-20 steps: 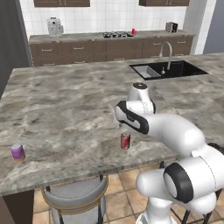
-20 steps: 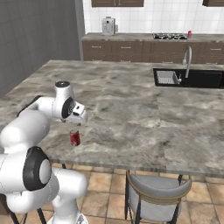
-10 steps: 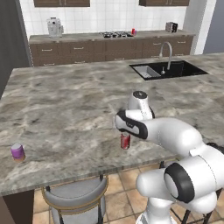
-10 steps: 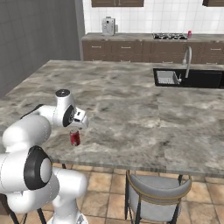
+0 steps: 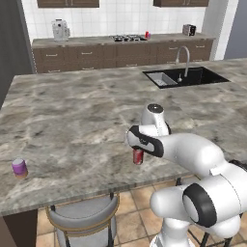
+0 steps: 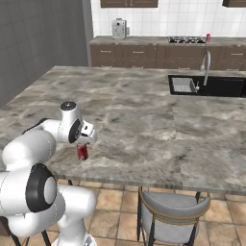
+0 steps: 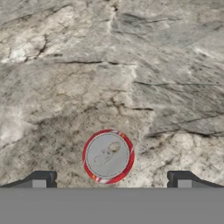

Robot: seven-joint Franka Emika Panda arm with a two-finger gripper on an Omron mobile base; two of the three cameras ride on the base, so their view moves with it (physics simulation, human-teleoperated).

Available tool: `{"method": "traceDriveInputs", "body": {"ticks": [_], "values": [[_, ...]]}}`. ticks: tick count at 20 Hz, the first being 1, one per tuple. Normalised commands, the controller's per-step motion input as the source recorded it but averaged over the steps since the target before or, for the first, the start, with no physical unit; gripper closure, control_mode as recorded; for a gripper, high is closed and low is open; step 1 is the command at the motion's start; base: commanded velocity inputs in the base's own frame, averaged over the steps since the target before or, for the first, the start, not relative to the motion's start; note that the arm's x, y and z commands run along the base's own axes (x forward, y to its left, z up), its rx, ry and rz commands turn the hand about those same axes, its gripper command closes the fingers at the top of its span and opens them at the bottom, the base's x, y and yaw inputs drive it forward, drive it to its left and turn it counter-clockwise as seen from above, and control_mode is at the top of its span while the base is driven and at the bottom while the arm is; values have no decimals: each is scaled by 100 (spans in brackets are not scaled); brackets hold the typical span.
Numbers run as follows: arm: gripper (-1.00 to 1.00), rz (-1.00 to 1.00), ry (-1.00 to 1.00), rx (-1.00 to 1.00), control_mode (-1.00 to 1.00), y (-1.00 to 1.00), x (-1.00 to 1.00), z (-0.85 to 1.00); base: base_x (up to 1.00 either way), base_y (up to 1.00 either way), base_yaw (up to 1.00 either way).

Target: Four empty soda cans are scattered around the kitchen. Gather all the cans and cluster them next to the stove for recycling.

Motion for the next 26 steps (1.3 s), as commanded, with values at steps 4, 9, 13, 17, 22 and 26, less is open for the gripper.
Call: {"method": "traceDriveInputs", "body": {"ticks": [4, 9, 13, 17, 22, 26], "values": [[-100, 0, 0, 0, -100, 0, 0, -8, 0, 0, 0], [-100, 0, 0, 0, -100, 0, 2, -18, 0, 0, 0], [-100, 0, 0, 0, -100, 5, 1, -22, 0, 0, 0], [-100, 0, 0, 0, -100, 0, 3, -28, 0, 0, 0], [-100, 0, 0, 0, -100, 0, 0, -34, 0, 0, 0], [-100, 0, 1, 0, -100, 0, 9, -11, 0, 0, 0]]}}
